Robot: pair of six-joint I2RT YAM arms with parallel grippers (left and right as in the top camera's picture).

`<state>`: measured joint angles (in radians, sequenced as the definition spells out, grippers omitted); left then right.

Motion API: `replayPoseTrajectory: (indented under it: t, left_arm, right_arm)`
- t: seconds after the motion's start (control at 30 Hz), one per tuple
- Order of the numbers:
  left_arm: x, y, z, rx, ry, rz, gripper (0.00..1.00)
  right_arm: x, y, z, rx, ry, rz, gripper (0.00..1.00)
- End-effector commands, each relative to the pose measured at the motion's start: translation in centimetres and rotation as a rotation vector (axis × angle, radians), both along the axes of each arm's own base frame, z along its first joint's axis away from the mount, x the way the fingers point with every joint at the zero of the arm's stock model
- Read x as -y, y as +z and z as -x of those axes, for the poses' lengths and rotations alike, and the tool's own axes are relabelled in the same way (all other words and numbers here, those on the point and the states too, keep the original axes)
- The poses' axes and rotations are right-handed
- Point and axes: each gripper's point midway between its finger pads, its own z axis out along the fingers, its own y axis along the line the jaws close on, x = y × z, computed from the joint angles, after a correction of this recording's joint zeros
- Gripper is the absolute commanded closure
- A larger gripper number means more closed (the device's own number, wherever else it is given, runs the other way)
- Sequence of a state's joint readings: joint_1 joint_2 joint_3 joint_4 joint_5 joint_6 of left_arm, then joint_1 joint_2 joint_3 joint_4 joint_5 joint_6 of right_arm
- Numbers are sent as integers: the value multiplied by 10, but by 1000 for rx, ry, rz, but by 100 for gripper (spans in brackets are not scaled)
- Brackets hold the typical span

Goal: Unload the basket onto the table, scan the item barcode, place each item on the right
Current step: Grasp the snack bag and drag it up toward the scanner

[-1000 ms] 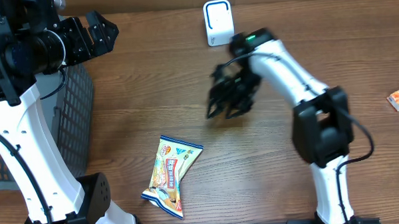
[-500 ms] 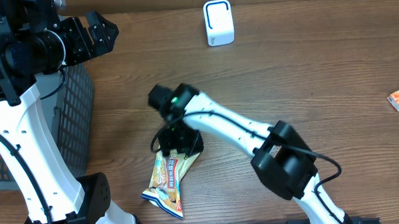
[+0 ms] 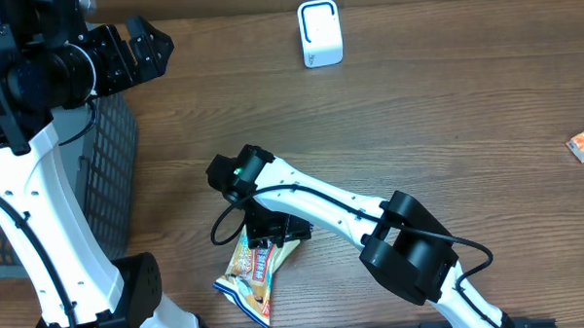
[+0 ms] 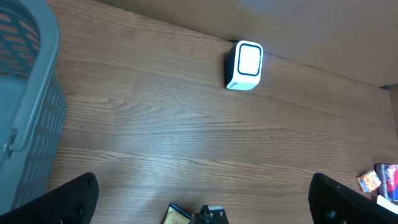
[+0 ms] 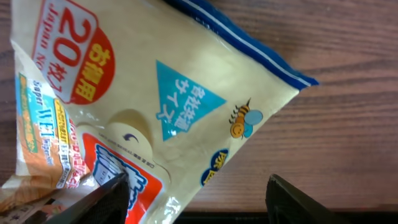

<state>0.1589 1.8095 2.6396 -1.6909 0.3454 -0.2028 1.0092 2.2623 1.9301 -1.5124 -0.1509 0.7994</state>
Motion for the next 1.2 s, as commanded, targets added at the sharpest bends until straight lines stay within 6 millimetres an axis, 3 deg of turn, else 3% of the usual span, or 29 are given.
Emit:
replayPoseTrajectory:
  t: [0.0,0.27,0.43,0.5,0.53,0.6,0.7,0.83,0.93,1.07,1.17]
  left_arm:
    - [0,5,2,20,-8,-1,0]
    - [0,5,2,20,-8,-1,0]
    - [0,5,2,20,-8,-1,0]
    - [0,5,2,20,-8,-1,0]
    - [0,5,2,20,-8,-1,0]
    - [0,5,2,20,-8,-1,0]
    - [0,5,2,20,-8,-1,0]
    - [0,5,2,20,-8,-1,0]
    - [0,5,2,20,-8,-1,0]
    - [0,5,2,20,-8,-1,0]
    - [0,5,2,20,-8,-1,0]
  right_arm:
    - [-3,6,15,-8,10,-10,29]
    - [7,-19,28,-37,-28,36,32]
    - [31,-21,-6,65,-38,112,52]
    - [50,-22,-35,105,-14,131,60]
    - [57,-22,-46,116,-11,133,72]
    - [75,-23,-71,145,-41,146,85]
    - [102,-24,-111,184,-87,140,83]
    - [141,-16,-150,183,-123,112,66]
    - [167,4,-169,174,-126,101,53]
    - [185,38,-184,187,-154,84,54]
    - [188,58,-188,194,-173,67,68]
